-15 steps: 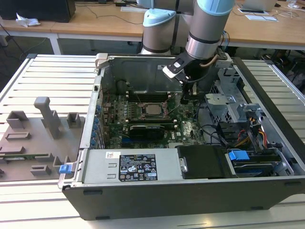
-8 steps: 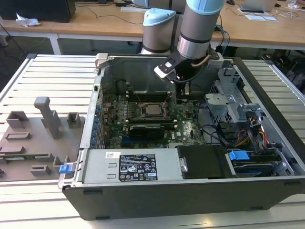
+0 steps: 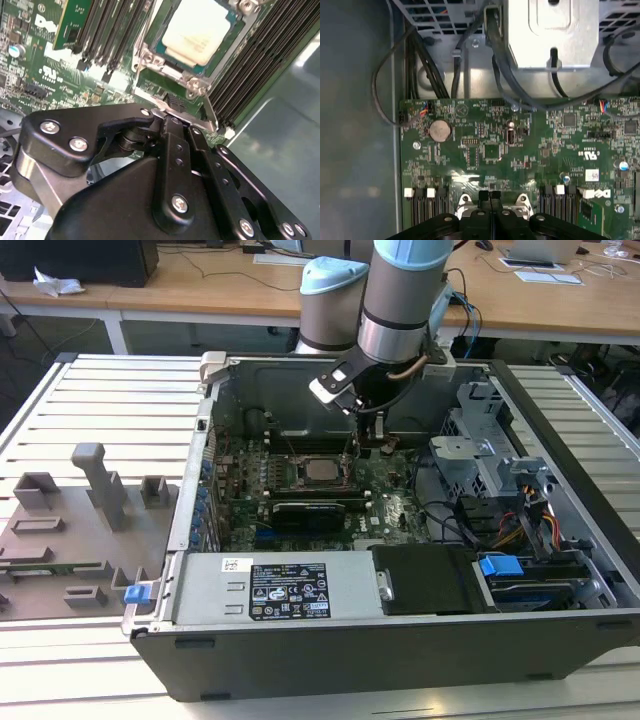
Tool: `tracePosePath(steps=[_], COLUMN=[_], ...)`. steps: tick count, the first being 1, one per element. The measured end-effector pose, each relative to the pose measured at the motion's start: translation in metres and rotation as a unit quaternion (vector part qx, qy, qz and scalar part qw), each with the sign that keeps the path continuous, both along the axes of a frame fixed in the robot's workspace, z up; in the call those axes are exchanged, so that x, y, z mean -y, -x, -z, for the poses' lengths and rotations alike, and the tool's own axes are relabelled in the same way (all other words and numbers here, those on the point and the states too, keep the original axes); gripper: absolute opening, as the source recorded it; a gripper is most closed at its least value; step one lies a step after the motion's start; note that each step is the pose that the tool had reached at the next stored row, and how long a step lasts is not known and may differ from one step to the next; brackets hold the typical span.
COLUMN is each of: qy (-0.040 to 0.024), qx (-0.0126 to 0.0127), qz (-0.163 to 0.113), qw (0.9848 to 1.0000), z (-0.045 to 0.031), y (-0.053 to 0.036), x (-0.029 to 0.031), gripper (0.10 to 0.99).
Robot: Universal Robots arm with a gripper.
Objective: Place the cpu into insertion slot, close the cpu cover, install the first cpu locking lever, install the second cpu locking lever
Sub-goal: 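Close the cpu cover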
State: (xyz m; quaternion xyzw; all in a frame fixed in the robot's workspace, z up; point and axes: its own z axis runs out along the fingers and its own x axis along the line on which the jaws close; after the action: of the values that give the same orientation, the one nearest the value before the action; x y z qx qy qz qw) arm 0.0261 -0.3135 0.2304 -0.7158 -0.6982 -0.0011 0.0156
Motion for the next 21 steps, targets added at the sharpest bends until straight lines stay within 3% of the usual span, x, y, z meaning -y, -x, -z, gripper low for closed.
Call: tracePosePath(steps=[3,11,21], qy=[0.0,0.0,0.0], qx=[0.0,0.0,0.0002], qz=[0.0,0.0,0.0], qw=[1.0,1.0,1.0], z=[0.0,0.0001,0.0005], y=[0.0076,0.0145,0.0326], x=[0.0,0.0,0.0], gripper=[0.106,0.106,0.106])
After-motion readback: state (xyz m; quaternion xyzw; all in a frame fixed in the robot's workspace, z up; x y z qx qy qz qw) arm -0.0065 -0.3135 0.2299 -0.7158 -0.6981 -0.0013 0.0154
